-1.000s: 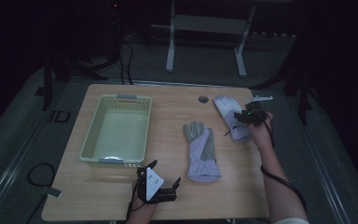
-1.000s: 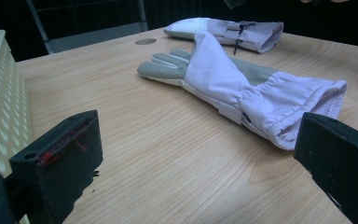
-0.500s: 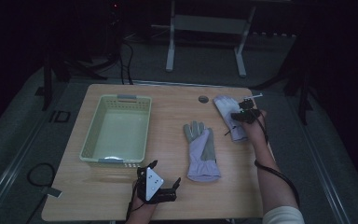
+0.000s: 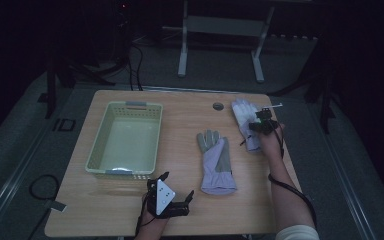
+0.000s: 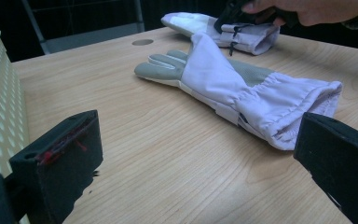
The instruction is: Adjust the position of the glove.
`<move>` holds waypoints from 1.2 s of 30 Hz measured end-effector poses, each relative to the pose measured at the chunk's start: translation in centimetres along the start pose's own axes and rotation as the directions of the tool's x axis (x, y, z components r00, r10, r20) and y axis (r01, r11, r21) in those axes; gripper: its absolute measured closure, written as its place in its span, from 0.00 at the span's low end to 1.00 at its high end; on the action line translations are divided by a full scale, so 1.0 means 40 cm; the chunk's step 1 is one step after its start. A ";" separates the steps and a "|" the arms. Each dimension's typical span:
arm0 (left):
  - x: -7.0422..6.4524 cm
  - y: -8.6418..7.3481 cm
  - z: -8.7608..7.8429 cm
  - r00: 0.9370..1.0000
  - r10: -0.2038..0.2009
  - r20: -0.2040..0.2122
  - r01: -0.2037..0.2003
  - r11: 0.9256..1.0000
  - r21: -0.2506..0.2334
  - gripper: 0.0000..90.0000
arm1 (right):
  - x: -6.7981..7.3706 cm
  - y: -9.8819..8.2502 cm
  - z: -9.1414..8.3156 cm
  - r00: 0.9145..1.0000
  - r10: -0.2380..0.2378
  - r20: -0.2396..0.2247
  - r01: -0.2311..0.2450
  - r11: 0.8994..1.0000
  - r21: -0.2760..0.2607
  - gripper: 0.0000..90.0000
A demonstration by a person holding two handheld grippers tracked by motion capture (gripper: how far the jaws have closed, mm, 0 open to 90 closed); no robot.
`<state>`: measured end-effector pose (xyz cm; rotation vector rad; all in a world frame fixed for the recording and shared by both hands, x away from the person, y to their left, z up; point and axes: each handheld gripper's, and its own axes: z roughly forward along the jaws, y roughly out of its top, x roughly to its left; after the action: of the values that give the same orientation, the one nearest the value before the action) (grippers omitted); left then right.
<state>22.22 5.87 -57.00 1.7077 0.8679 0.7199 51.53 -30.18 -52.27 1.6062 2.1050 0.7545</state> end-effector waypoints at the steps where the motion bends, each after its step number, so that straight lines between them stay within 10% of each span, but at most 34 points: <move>1: 0.000 0.000 0.000 1.000 0.001 0.001 -0.001 1.000 0.002 0.01 | 0.000 0.000 -0.009 1.000 0.007 -0.001 -0.007 1.000 -0.002 0.87; 19: -0.016 0.002 0.004 0.998 0.057 -0.005 -0.057 0.998 0.017 0.01 | 0.068 -0.125 -0.312 0.992 0.119 0.040 -0.110 0.977 -0.184 0.87; 36: -0.010 0.001 0.002 0.999 0.036 0.013 -0.036 0.999 0.012 0.01 | 0.099 -0.264 -0.389 0.992 0.124 0.020 -0.121 0.985 -0.123 0.87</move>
<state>22.06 5.49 -56.98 1.7408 0.8364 0.7282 33.18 -31.31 -46.65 1.6820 1.9160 0.8782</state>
